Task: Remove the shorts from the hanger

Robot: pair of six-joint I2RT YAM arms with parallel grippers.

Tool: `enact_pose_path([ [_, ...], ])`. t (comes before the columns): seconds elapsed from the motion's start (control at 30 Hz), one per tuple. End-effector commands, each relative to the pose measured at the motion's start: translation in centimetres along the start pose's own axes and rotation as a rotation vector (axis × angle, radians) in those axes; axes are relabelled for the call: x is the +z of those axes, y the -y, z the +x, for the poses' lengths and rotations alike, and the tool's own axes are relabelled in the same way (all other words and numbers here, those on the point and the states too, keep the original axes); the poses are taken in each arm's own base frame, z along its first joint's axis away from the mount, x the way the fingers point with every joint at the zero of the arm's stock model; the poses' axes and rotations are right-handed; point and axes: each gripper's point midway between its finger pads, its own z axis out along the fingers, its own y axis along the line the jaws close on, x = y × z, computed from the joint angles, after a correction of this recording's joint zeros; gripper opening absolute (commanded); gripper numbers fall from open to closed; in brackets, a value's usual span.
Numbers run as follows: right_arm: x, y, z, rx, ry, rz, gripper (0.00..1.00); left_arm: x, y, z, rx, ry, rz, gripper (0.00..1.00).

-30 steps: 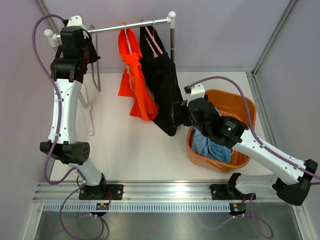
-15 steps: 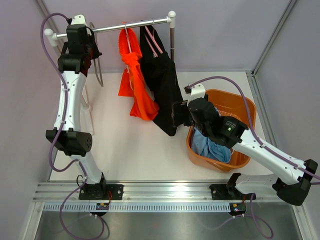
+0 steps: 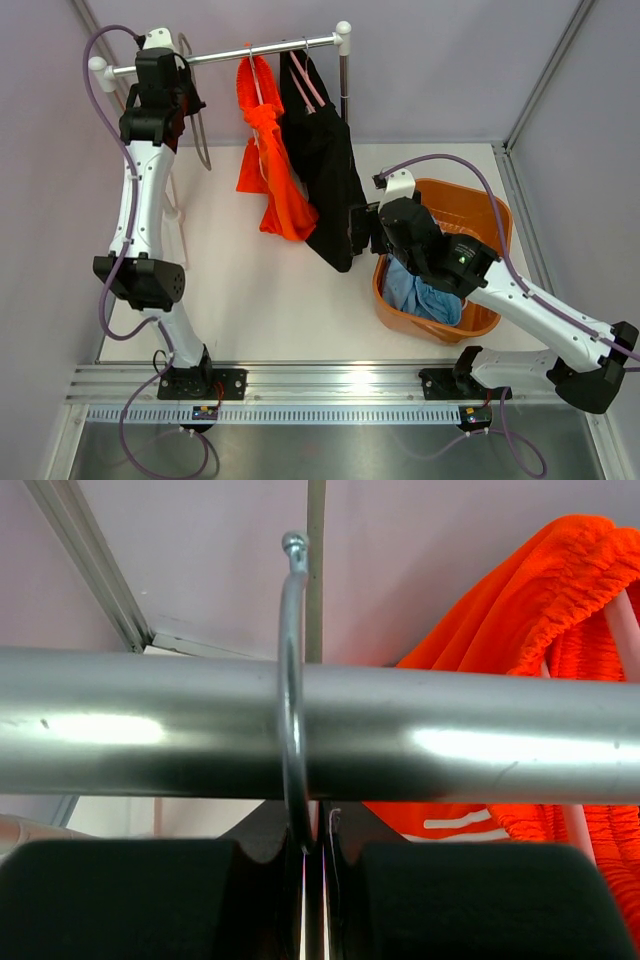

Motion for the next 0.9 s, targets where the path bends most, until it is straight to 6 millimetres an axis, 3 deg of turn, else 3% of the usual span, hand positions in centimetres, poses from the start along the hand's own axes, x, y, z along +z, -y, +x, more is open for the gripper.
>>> enact_pose_path([
  [0.0, -0.6, 0.8, -1.0, 0.035, 0.035, 0.024, 0.99, -1.7, 0.1, -2.1, -0.028, 0.072, 0.031, 0.09],
  [0.43, -0.7, 0.7, -0.7, 0.045, 0.026, 0.015, 1.0, -5.2, -0.6, -3.3, -0.02, 0.119, 0.022, 0.28],
  [0.6, -0.6, 0.8, -0.5, 0.045, 0.023, 0.018, 0.99, -7.8, -1.3, -4.9, -0.022, 0.17, 0.007, 0.39],
  [0.8, -0.5, 0.8, -0.3, 0.045, 0.019, 0.018, 1.0, -10.9, -3.1, -6.0, -0.025, 0.222, -0.066, 0.41],
  [0.87, -0.5, 0.7, -0.2, 0.044, 0.018, 0.016, 1.0, -11.9, -2.7, -6.6, -0.034, 0.261, -0.059, 0.41],
])
